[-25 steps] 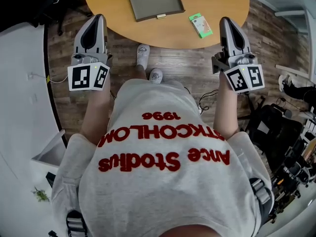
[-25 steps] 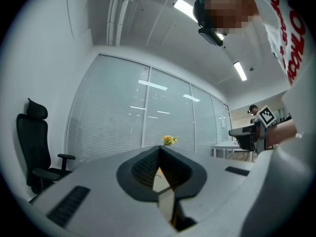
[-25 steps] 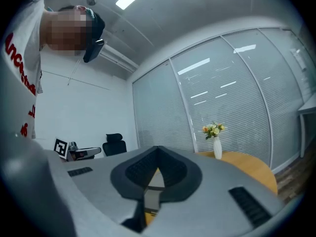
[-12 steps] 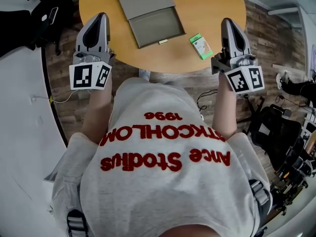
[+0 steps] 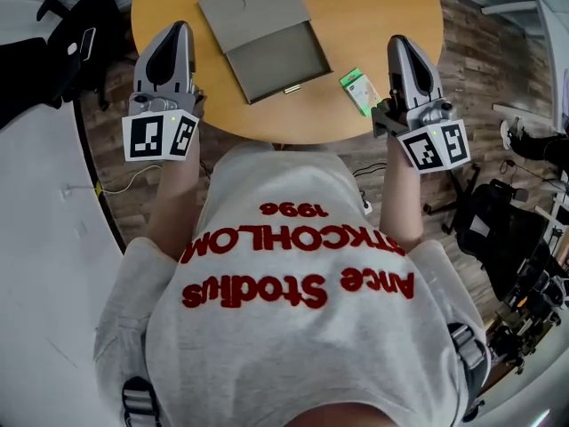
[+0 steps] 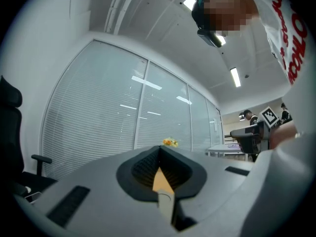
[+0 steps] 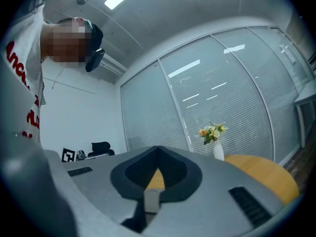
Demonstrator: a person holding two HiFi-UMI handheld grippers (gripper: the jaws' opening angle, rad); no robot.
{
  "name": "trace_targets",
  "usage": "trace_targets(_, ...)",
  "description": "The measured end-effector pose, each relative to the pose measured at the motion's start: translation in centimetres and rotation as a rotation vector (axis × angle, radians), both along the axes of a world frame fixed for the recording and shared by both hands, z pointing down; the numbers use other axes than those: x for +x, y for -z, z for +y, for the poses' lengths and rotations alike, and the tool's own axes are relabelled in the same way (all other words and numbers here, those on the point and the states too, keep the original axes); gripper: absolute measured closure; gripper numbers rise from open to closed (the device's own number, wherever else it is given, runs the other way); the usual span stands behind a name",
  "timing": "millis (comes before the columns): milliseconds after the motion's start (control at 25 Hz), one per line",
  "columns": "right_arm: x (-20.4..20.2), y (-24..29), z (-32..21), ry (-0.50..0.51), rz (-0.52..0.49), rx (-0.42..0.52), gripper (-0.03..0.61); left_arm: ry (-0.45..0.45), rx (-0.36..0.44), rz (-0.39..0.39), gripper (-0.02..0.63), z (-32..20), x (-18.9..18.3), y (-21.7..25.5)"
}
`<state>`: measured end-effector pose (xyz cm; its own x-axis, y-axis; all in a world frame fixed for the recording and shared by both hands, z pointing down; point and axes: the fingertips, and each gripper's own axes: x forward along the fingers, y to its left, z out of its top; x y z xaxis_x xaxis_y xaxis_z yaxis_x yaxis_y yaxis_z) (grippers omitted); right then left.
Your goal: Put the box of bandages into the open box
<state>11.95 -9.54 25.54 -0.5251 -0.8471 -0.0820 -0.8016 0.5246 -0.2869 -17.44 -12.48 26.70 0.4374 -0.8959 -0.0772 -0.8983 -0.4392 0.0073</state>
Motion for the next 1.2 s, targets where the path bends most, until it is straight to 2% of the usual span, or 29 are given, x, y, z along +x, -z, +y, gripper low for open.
trace_targets(320, 1.0, -0.7, -2.3, 0.071, 0.051, -0.026, 0.572, 0.025, -0.033, 0.015, 0.607, -1.0, 2.3, -1.3)
trace_targets(760, 0.9, -4.0, -3.4, 0.087, 0.086, -0.071, 0.572, -0.022, -0.039, 0.033, 0.607, -1.3, 4.1, -3.1)
trace_targets(960, 1.7, -6.5, -3.1, 0.053, 0.111, -0.122, 0.571, -0.080, -0.063, 0.024, 0.607, -1.3, 5.7, -4.4)
trace_targets(1200, 3.3, -12.7, -1.8, 0.036, 0.234, -0.251, 0.569, -0.153, -0.098, -0.016, 0.607, -1.8, 8.0, -6.8)
